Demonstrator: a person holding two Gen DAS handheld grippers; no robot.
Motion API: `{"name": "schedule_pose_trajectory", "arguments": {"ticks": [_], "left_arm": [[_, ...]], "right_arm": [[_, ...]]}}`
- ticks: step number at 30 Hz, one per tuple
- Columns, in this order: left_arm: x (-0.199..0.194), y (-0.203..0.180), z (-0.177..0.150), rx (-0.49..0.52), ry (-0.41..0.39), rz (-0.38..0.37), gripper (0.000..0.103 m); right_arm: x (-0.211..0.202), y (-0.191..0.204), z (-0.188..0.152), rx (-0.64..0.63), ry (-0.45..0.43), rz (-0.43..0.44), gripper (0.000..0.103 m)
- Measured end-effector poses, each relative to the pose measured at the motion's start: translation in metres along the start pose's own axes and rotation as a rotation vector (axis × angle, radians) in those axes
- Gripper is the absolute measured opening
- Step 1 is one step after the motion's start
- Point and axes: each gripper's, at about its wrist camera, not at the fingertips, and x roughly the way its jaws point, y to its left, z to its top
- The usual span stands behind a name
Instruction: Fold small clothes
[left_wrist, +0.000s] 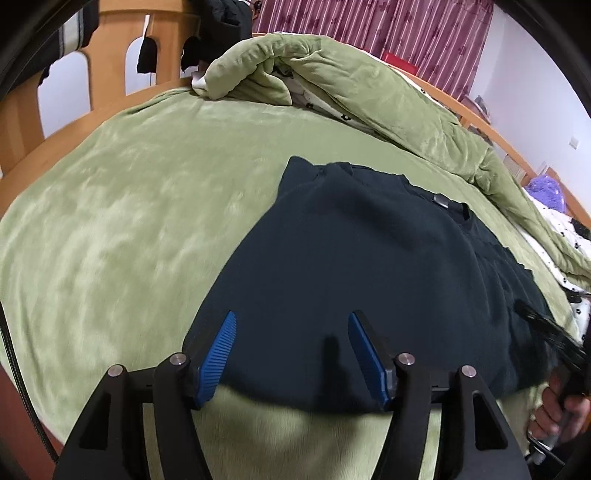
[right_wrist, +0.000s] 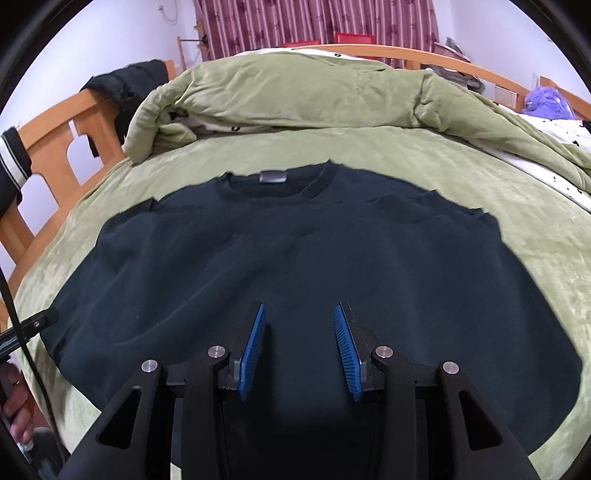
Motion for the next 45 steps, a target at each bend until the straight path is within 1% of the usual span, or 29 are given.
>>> {"name": "schedule_pose_trajectory", "arguments": {"ticks": [2,3,5,8,11,15,18,19,20,21,22,23,26,29,31,33,38,40,41,43,45], "left_arm": [[-0.005,0.003,-0.008,-0.013,0.008,-0.031,0.071],[-0.007,0.006,-0.013,-0.028,0.014,-0.047,0.072],[-0.006,0.009,-0.023,-0.052,0.039,-0.074,0.072],[0.003,0.013,-0.032,-0.100,0.080,-0.115,0.072],[0.014,0.015,-0.031,-0.148,0.089,-0.131,0.072],[0.026,0.019,-0.022,-0.251,0.078,-0.173,0.071],[0.034,0.017,-0.016,-0.288,0.071,-0.170,0.069],[0.036,0.015,-0.014,-0.293,0.064,-0.157,0.066],[0.036,0.014,-0.012,-0.292,0.058,-0.134,0.056],[0.037,0.012,-0.010,-0.289,0.052,-0.114,0.043],[0.037,0.009,-0.007,-0.284,0.043,-0.099,0.038],[0.036,0.008,-0.004,-0.280,0.036,-0.100,0.029],[0.020,-0.009,0.010,-0.230,-0.018,-0.101,0.025],[-0.004,-0.041,0.025,-0.124,-0.096,-0.115,0.023],[-0.020,-0.068,0.034,-0.053,-0.154,-0.152,0.022],[-0.027,-0.089,0.039,-0.018,-0.175,-0.186,0.022],[-0.041,-0.148,0.037,0.079,-0.190,-0.284,0.020],[-0.043,-0.178,0.029,0.145,-0.186,-0.327,0.020],[-0.043,-0.186,0.025,0.165,-0.183,-0.338,0.020],[-0.039,-0.215,0.012,0.225,-0.166,-0.372,0.020],[-0.032,-0.233,0.004,0.259,-0.143,-0.396,0.020]], "right_arm": [[0.009,0.005,-0.004,-0.008,0.007,-0.024,0.043],[0.012,0.007,-0.006,-0.015,0.006,-0.038,0.043],[0.017,0.009,-0.009,-0.033,-0.003,-0.060,0.045],[0.016,0.010,-0.012,-0.038,-0.017,-0.067,0.045],[0.013,0.008,-0.014,-0.048,-0.016,-0.065,0.045],[0.006,0.007,-0.023,-0.058,-0.015,-0.069,0.045],[-0.002,0.009,-0.032,-0.089,-0.013,-0.077,0.045],[-0.006,0.010,-0.035,-0.097,-0.012,-0.076,0.045],[-0.012,0.011,-0.040,-0.106,-0.012,-0.073,0.045],[-0.015,0.010,-0.043,-0.110,-0.013,-0.069,0.045],[-0.020,0.010,-0.046,-0.115,-0.013,-0.064,0.045],[-0.026,0.008,-0.049,-0.119,-0.012,-0.055,0.045],[-0.043,-0.002,-0.051,-0.111,-0.007,-0.041,0.045],[-0.059,-0.018,-0.050,-0.081,-0.015,-0.047,0.045],[-0.070,-0.032,-0.048,-0.060,-0.016,-0.065,0.045],[-0.083,-0.048,-0.047,-0.049,-0.020,-0.085,0.045],[-0.117,-0.092,-0.051,-0.019,-0.052,-0.157,0.045],[-0.127,-0.109,-0.054,0.007,-0.058,-0.178,0.045],[-0.133,-0.118,-0.057,0.023,-0.061,-0.187,0.045],[-0.141,-0.133,-0.062,0.047,-0.064,-0.205,0.045],[-0.151,-0.149,-0.068,0.067,-0.061,-0.228,0.045]]}}
